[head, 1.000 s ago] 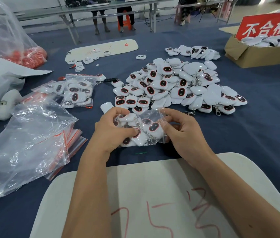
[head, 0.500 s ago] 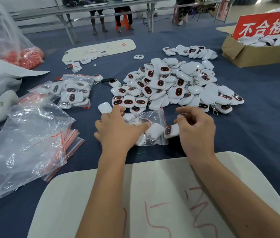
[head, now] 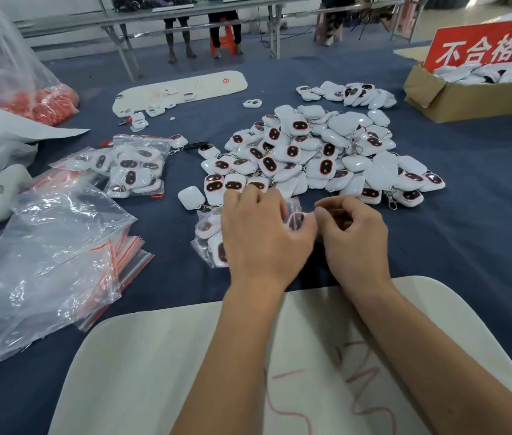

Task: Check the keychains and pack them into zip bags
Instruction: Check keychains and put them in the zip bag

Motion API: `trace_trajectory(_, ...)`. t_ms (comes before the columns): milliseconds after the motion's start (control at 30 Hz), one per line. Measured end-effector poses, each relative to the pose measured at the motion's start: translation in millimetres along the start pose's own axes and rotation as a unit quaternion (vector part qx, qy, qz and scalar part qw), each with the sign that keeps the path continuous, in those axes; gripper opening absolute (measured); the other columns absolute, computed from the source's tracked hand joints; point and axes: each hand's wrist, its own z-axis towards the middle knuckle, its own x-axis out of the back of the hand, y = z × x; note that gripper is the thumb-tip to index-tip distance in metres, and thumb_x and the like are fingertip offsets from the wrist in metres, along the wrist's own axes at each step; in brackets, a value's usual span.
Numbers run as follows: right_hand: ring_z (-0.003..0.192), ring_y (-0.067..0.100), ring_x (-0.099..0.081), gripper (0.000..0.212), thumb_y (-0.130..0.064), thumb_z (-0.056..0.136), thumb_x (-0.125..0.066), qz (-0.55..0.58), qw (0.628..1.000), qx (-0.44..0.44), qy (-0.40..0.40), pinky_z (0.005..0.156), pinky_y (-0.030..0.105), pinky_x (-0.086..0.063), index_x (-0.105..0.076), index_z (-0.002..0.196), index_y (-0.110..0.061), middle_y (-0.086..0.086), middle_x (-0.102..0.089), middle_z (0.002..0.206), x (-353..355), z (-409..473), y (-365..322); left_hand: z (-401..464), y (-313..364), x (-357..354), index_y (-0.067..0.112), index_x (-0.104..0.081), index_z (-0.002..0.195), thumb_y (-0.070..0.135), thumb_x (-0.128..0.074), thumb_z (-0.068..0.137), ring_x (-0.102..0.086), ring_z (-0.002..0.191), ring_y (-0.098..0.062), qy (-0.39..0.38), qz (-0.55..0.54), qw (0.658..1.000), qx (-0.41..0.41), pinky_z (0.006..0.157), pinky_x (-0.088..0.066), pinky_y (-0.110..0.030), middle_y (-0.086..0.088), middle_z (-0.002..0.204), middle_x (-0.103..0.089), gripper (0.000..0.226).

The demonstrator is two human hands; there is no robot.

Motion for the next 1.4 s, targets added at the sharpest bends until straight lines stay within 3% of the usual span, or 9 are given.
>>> trace_trajectory(200,0.089,0.005,-0.074,0.013,-0.009,0.093,-0.072,0.047,0.995,0.010,-0.082,0.090,0.031,-0.060,-0.078,0.099,-0.020,-0.008,-0.078,0.093,-2.6,-0.4,2.2,0.3,-4.7,-5.8,0.016,-0.067,0.076,0.031,-0.061,0.087,-0.042,0.100,-0.026,-0.006,0.018,0.999,0.030,0.092,-0.041,-0.039,-0.002,0.090,-0.060,0.019)
trace_trajectory(400,0.105,0.010,-0.068,0.044,0.013,0.096,-0.049,0.123,0.930,0.135,-0.320,0.093,0.027,-0.051,-0.073,0.116,-0.018,-0.010,-0.075,0.105,-4.3,-3.9,-8.7,1.3,-2.0,4.9,0.011,-0.056,0.068,0.016,-0.059,0.078,-0.041,0.094,-0.024,0.112,-0.098,0.989,-0.006,0.081,-0.036,-0.030,-0.003,0.085,-0.056,0.012)
trace_trajectory(567,0.116,0.012,-0.059,0.033,0.005,0.095,-0.057,-0.011,0.955,0.198,-0.222,0.098,0.039,-0.049,-0.079,0.108,-0.017,-0.005,-0.074,0.105,-4.7,-11.7,-5.3,1.3,-3.1,7.1,0.011,-0.054,0.064,0.010,-0.065,0.078,-0.042,0.091,-0.022,0.175,-0.136,0.975,-0.006,0.079,-0.032,-0.024,-0.002,0.082,-0.056,0.017)
trace_trajectory(733,0.148,0.010,-0.031,0.057,-0.002,0.092,-0.049,-0.173,0.910,0.215,-0.309,0.117,0.048,-0.021,-0.063,0.139,-0.030,-0.020,-0.061,0.138,-9.6,-13.6,-16.9,0.1,-4.2,7.9,0.012,-0.053,0.066,0.015,-0.061,0.081,-0.039,0.092,-0.015,0.187,-0.148,0.971,-0.009,0.081,-0.029,-0.017,0.001,0.083,-0.055,0.018)
trace_trajectory(933,0.156,0.017,-0.010,0.061,-0.002,0.096,-0.054,-0.201,0.882,0.210,-0.370,0.121,0.049,-0.013,-0.055,0.148,-0.034,-0.027,-0.041,0.155,-7.4,-13.5,-17.8,2.1,-13.5,8.3,0.012,-0.056,0.069,0.003,-0.068,0.083,-0.043,0.093,-0.020,0.189,-0.148,0.970,0.018,0.081,-0.033,-0.023,0.000,0.085,-0.056,0.020)
trace_trajectory(1100,0.144,0.007,-0.032,0.058,0.003,0.095,-0.061,-0.028,0.885,0.174,-0.431,0.122,0.043,-0.026,-0.062,0.135,-0.040,-0.049,-0.045,0.129,-9.3,-13.5,-24.1,0.0,-9.2,12.5,0.007,-0.054,0.069,0.006,-0.061,0.084,-0.043,0.091,-0.018,0.186,-0.201,0.961,-0.030,0.082,-0.032,-0.018,0.001,0.084,-0.057,0.016)
trace_trajectory(1200,0.105,0.017,-0.066,0.063,0.014,0.094,-0.053,0.098,0.930,0.120,-0.334,0.102,0.038,-0.051,-0.072,0.105,-0.046,-0.015,-0.074,0.102,-10.7,-11.9,-21.4,-0.4,-5.3,12.6,0.006,-0.057,0.070,0.009,-0.063,0.089,-0.045,0.093,-0.020,0.204,-0.218,0.953,-0.040,0.085,-0.034,-0.020,0.000,0.086,-0.059,0.020)
trace_trajectory(1300,0.085,0.023,-0.058,0.039,0.008,0.086,-0.055,-0.046,0.961,0.194,-0.193,0.085,0.046,-0.050,-0.073,0.089,-0.026,-0.012,-0.069,0.081,-15.2,-12.7,-14.0,-0.3,-1.3,8.7,0.006,-0.059,0.070,0.011,-0.067,0.090,-0.046,0.092,-0.020,0.218,-0.211,0.953,-0.011,0.086,-0.035,-0.022,0.000,0.086,-0.059,0.023)
trace_trajectory(1400,0.102,0.030,-0.063,0.030,0.003,0.085,-0.060,-0.108,0.929,0.271,-0.229,0.095,0.043,-0.050,-0.072,0.107,-0.013,0.004,-0.071,0.106,-20.8,-20.0,-11.3,-1.2,-0.4,6.0,0.006,-0.058,0.070,0.009,-0.069,0.089,-0.047,0.090,-0.021,0.225,-0.211,0.951,-0.004,0.086,-0.035,-0.022,0.000,0.086,-0.058,0.022)
